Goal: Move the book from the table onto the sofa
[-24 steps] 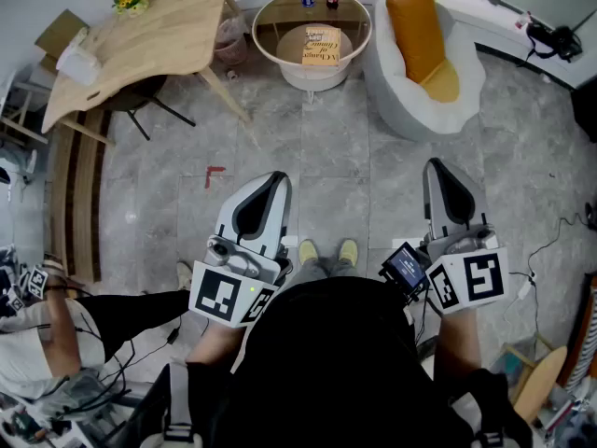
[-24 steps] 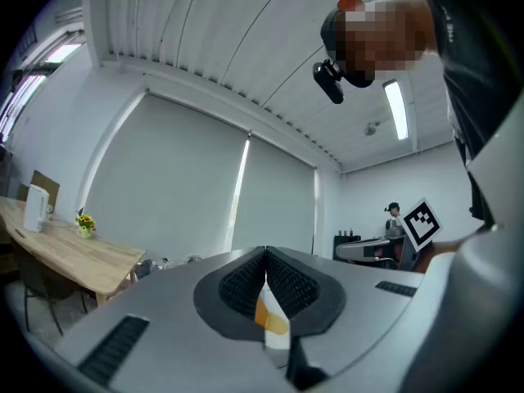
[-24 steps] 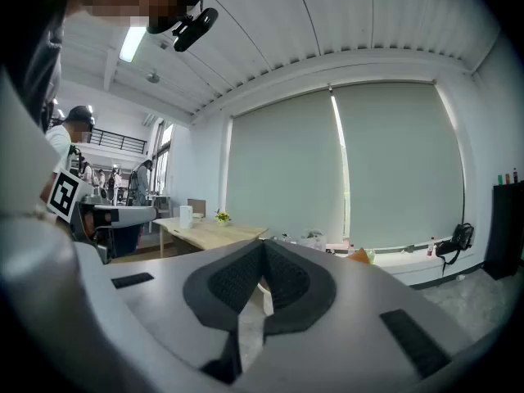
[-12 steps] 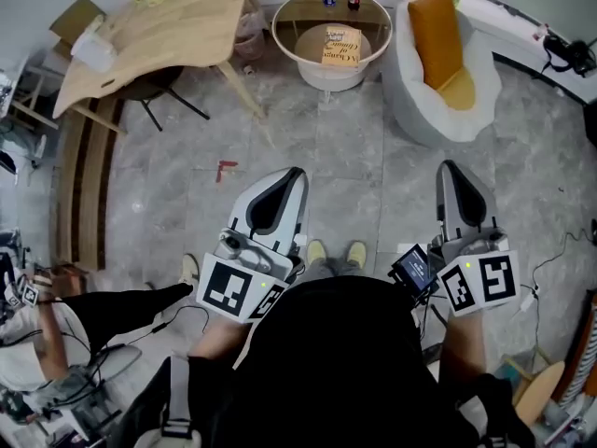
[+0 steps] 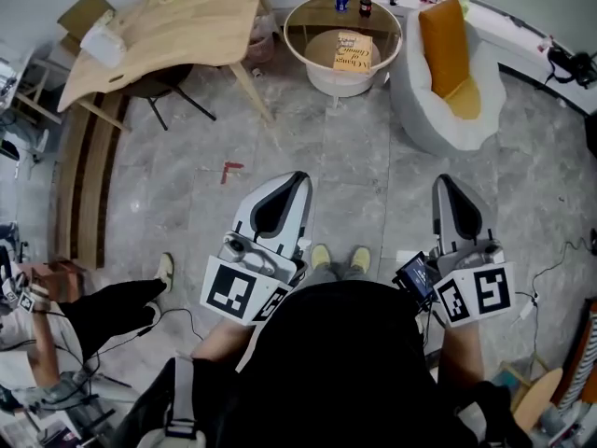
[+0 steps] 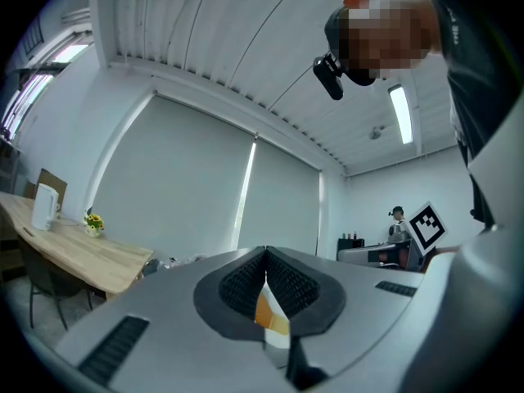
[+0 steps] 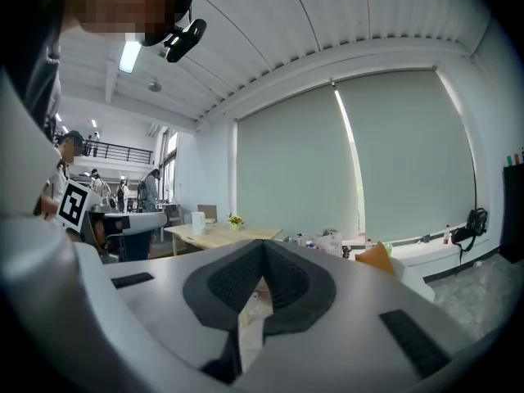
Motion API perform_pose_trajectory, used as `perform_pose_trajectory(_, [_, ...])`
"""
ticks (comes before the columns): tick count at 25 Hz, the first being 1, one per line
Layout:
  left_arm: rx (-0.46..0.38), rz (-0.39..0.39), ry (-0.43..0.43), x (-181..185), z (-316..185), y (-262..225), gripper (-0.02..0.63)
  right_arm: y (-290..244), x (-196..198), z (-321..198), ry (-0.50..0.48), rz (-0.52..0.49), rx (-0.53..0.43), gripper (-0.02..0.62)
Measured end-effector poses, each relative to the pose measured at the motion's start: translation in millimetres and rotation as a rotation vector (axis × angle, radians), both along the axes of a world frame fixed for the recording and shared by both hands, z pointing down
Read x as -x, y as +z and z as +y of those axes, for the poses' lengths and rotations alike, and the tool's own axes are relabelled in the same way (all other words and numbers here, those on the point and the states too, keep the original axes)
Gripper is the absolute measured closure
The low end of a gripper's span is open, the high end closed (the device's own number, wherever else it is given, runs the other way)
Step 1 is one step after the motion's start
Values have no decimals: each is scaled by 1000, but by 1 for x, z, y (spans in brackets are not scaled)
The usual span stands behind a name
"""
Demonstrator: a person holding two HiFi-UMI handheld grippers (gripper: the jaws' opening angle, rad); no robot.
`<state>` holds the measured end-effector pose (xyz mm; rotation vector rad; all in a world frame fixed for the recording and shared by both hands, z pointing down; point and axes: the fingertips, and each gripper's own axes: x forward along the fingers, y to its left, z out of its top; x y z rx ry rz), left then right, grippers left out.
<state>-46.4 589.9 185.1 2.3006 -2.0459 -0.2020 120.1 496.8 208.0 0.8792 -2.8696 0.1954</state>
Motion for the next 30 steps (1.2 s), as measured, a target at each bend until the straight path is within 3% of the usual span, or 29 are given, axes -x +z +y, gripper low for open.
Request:
perform_pose_trajectory(17, [-27,-3,-30,59,46,5,592,-3,63,52,-69,33,-34,586])
perform_pose_trajectory(30, [-30,11,-7,58,54,10,592,-3,58,64,-35,34,-41,586])
